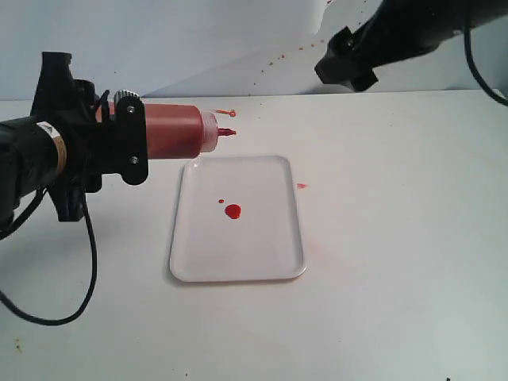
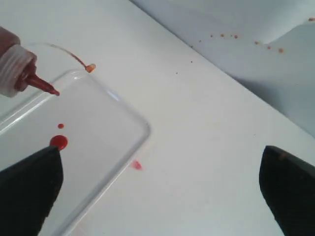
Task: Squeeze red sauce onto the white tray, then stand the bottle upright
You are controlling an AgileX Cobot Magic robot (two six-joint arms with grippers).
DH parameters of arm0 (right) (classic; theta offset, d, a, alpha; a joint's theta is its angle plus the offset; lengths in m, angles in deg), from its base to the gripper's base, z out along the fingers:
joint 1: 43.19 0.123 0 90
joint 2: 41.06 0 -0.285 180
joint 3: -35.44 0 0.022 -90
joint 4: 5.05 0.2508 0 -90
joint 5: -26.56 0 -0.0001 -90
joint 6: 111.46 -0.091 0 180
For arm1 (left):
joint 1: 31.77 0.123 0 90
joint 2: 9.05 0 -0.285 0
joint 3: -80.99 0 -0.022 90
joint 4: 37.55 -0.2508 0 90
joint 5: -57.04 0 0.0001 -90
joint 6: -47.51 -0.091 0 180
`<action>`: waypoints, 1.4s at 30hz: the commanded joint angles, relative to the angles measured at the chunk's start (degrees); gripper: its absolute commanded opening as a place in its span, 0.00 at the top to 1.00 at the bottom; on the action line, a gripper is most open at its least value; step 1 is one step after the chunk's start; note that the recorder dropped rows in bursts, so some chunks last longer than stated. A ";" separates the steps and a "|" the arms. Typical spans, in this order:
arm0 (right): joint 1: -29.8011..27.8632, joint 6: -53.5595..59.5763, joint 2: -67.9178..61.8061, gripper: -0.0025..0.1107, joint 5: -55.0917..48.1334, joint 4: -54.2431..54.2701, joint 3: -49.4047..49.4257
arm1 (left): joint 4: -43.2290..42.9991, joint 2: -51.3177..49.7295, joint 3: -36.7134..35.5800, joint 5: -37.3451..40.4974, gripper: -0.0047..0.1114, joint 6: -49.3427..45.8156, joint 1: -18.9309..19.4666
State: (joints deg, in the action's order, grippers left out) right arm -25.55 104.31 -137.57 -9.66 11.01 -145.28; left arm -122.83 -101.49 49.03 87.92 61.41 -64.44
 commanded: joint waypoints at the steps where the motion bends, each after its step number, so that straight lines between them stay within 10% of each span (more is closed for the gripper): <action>1: -3.66 20.97 5.42 0.05 8.27 27.81 12.21 | -0.87 4.18 -5.20 -5.35 0.96 11.78 0.09; 9: -3.80 53.81 15.27 0.05 8.07 67.81 28.42 | -9.38 9.20 -11.29 -9.71 0.96 29.36 0.09; 18: -3.67 71.69 14.47 0.05 -3.59 83.88 39.88 | -10.17 14.56 -11.67 -11.85 0.96 29.49 0.09; 25: -3.67 87.17 11.94 0.05 -22.97 83.88 46.00 | -11.17 18.69 -11.67 -15.82 0.96 29.58 0.09; 42: -3.67 86.98 3.68 0.05 -32.17 83.88 46.11 | -11.17 25.17 -11.67 -25.36 0.96 29.72 0.09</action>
State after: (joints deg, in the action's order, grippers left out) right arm -28.93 190.63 -130.67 -37.15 94.30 -99.46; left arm -133.44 -77.61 37.29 63.34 90.39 -64.44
